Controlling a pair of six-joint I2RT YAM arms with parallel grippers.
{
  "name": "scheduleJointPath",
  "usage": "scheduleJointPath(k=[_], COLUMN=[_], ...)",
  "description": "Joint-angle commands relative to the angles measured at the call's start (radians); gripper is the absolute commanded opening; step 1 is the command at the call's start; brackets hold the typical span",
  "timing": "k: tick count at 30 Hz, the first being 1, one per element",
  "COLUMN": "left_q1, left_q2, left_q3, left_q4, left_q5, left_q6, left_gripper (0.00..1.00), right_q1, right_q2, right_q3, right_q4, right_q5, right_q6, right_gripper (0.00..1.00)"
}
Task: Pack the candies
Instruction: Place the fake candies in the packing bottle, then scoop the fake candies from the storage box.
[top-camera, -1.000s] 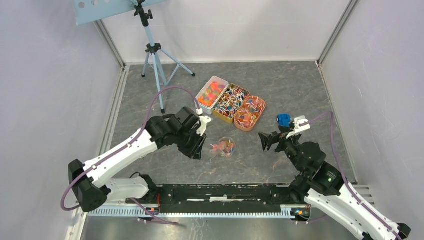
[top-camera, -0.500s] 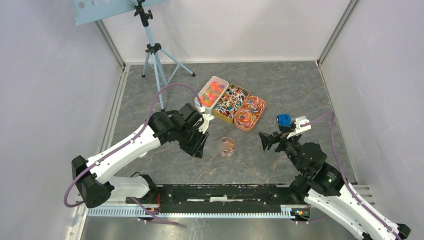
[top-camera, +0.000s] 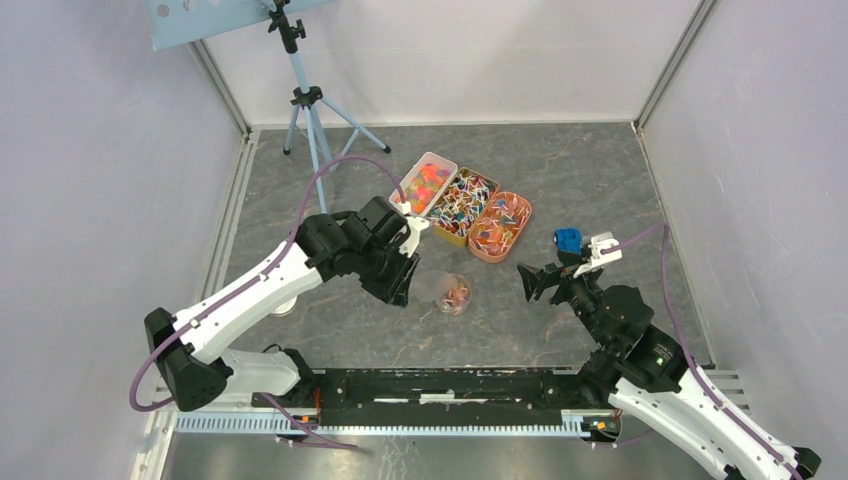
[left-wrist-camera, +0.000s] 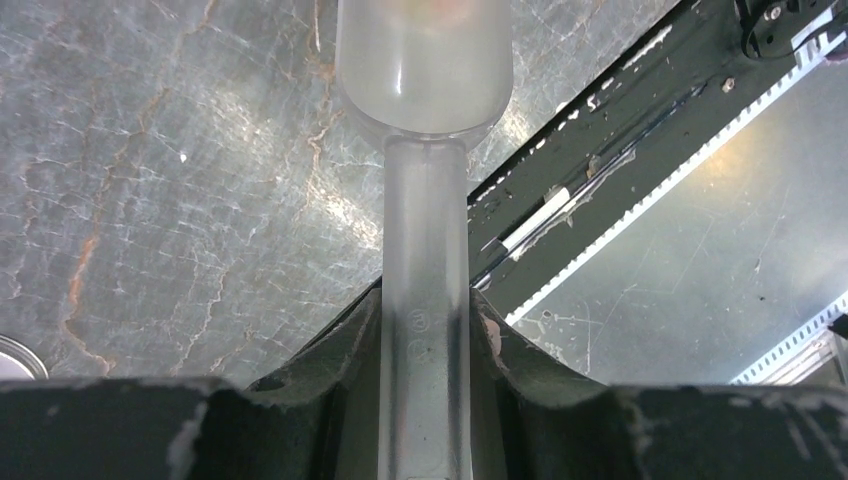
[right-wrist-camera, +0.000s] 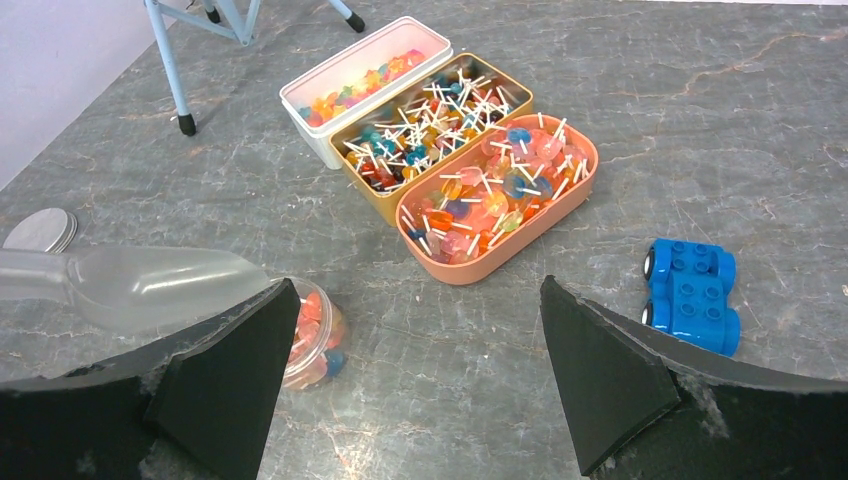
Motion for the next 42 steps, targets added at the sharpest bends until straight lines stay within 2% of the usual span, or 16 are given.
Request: scheduleJointPath(k=[1,26,42], left_q1=[0.005,0.005,0.009], left_q2=[0.046,0.639,0.833], left_q3=[0.097,0.621,0.761], left_q4=[0.014,0.019,-0.009], left_q5=[-0.052,-0.112,-0.162], left_q6=[-0.01,0.09,0.113], left_gripper=[0.02,0.02,0.02], right_q1=[0.003,0.003,0.003], right_q2=[-0.007,-0.05,-0.036], right_q3=[0.0,0.009,0.006], right_q4=[0.034,-0.002,0.003], right_q5=[-0.002,0.003,0.006], right_q6=[0.006,-0.013,-0.01], right_gripper=[0.98,0.98,0.98])
